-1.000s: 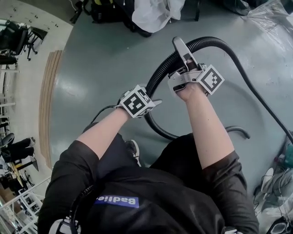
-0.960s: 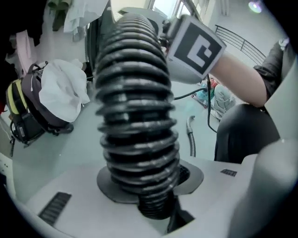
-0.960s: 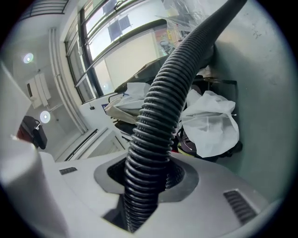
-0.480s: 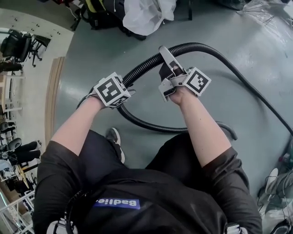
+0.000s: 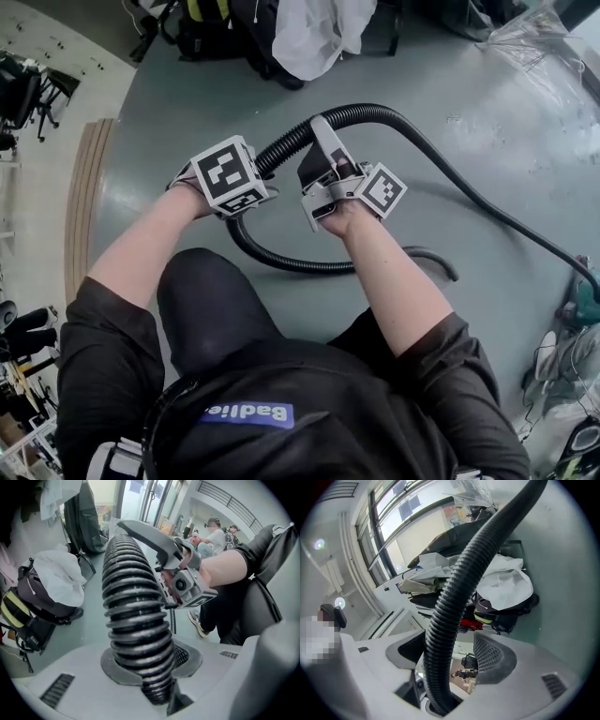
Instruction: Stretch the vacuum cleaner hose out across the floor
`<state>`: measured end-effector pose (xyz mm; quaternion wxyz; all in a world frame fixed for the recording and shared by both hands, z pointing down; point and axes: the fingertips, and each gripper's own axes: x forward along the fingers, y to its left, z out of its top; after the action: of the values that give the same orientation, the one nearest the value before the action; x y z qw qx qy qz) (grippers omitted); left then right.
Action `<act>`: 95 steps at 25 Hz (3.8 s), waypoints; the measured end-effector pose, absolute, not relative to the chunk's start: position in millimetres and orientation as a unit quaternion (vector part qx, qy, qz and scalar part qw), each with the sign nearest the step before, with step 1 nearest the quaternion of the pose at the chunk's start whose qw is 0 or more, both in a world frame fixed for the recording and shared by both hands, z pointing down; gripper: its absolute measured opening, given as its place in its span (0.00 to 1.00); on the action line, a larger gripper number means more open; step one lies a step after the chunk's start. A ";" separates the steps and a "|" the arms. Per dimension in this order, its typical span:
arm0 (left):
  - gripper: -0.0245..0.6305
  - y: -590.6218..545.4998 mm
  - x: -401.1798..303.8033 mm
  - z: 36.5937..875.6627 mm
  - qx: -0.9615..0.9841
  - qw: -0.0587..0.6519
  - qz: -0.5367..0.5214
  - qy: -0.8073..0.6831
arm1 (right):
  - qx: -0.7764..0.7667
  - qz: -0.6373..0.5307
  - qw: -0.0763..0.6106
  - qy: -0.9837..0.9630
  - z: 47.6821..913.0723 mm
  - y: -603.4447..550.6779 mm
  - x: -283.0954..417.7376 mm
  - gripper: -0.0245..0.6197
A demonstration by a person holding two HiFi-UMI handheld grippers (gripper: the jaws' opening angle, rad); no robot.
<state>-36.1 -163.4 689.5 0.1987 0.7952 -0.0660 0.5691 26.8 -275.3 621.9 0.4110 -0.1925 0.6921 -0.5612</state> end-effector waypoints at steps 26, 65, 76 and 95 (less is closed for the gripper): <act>0.42 -190.9 -145.8 778.5 0.893 0.142 0.395 -0.159 | -0.256 -0.444 0.512 0.689 530.3 -377.0 11.5 0.19; 0.42 -175.0 -279.7 707.9 0.895 0.166 0.292 -0.292 | -0.201 -0.511 0.368 0.750 574.9 -349.9 -238.2 0.22; 0.30 -184.0 -313.7 787.8 0.865 0.182 0.330 -0.331 | -0.220 -0.477 0.448 0.723 523.2 -385.9 -190.7 0.23; 0.28 -171.4 -440.9 751.7 0.814 0.202 0.473 -0.269 | -0.178 -0.489 0.267 0.811 626.2 -300.5 -331.1 0.51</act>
<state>-440.9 -171.4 751.7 0.2016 0.8142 -0.2688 0.4734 -331.1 -300.5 626.2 0.2667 -0.1776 0.8112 -0.4892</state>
